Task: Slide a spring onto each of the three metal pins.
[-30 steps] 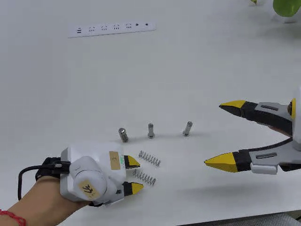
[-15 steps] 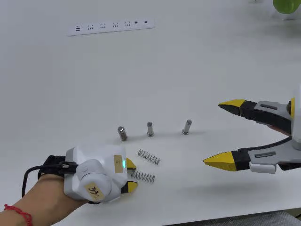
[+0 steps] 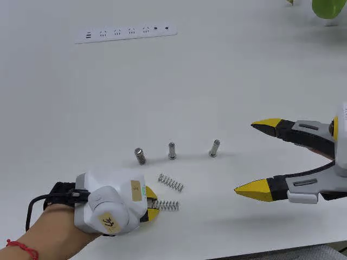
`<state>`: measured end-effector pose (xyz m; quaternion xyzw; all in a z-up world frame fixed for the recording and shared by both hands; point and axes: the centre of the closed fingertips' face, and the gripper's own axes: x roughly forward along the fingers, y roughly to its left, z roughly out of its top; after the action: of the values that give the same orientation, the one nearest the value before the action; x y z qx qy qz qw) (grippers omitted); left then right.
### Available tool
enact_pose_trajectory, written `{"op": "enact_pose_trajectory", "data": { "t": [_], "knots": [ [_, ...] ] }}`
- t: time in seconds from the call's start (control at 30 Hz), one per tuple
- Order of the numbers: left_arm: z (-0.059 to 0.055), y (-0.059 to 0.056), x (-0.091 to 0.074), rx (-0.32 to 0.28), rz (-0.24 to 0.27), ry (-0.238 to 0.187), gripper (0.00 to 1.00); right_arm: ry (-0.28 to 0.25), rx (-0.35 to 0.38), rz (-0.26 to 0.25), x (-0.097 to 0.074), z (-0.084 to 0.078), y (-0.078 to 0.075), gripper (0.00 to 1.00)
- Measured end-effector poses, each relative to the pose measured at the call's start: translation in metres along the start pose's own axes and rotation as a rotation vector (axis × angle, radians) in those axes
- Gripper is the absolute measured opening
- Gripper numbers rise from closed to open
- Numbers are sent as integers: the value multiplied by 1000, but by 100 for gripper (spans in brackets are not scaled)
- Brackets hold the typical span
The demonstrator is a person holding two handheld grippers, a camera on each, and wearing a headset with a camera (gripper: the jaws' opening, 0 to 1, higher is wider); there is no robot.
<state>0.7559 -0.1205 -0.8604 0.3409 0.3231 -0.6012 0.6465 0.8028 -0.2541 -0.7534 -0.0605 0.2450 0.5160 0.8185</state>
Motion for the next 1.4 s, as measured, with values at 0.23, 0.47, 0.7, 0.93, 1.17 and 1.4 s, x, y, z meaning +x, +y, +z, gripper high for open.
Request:
{"op": "enact_pose_trajectory", "data": {
  "t": [0.23,0.47,0.7,0.93,1.17,1.4],
  "knots": [
    [0,0,0,0,7,4,11,7,1,1,-1,-3,0,84],
    [-1,-3,0,-16,1,-7,11,14,1,-3,-1,-2,0,84],
    [1,-6,-2,-25,0,-22,10,19,-4,-4,-2,1,1,84],
    [6,-10,-4,-34,2,-54,10,27,-12,-11,-6,7,3,84],
    [18,-14,-18,-78,8,-119,10,25,-24,-25,-16,17,5,84],
    [43,-10,-44,-139,39,-241,10,-11,-23,-28,-21,36,10,84]
  ]
}}
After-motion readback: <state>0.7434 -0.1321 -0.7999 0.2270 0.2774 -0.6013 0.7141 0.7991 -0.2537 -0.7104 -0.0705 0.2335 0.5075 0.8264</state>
